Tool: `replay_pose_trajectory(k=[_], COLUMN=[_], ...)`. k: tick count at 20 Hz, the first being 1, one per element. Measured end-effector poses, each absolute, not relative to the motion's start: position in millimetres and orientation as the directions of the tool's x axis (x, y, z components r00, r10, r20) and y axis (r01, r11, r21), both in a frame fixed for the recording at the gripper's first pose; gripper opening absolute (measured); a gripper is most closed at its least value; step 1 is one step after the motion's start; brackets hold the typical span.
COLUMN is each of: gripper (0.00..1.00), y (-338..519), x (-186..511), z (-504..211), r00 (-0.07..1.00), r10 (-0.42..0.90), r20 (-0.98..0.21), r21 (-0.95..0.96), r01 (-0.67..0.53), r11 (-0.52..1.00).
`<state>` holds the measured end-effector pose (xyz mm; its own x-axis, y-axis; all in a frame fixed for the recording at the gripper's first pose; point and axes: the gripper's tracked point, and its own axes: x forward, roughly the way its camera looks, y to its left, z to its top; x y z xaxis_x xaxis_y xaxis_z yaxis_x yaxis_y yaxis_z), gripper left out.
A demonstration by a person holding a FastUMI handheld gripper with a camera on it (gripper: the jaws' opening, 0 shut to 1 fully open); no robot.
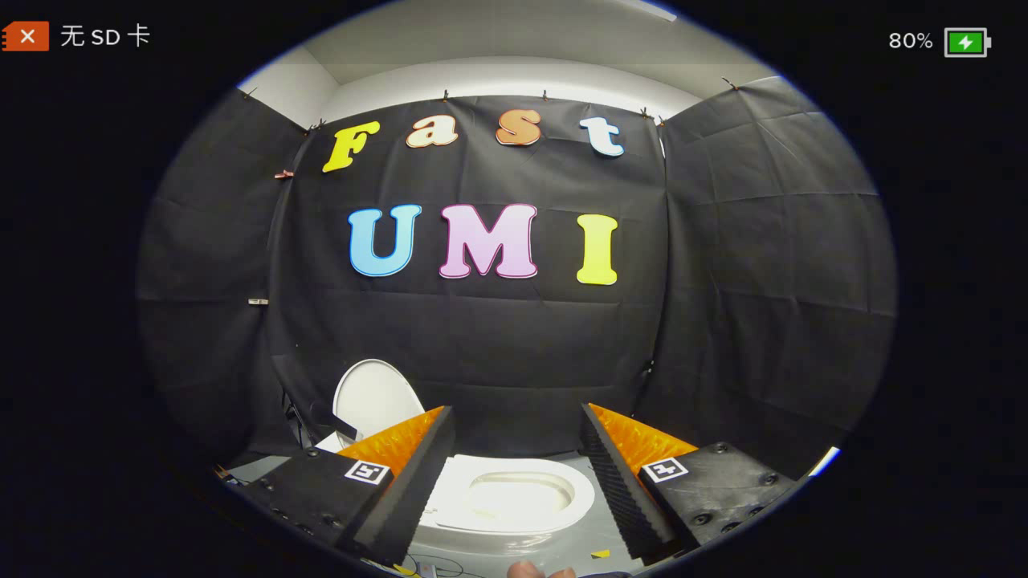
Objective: Open the toilet lid.
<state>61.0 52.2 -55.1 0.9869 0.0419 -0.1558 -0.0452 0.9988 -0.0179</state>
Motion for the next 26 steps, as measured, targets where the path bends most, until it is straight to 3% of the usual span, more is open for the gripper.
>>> replay_pose_trajectory(k=[26], gripper=[0.98], y=[27.3], x=[9.3], z=[-32.2], r00=[0.991], r10=[0.066], r20=[-0.116], r21=[0.042], r01=[-0.061], r11=[0.997])
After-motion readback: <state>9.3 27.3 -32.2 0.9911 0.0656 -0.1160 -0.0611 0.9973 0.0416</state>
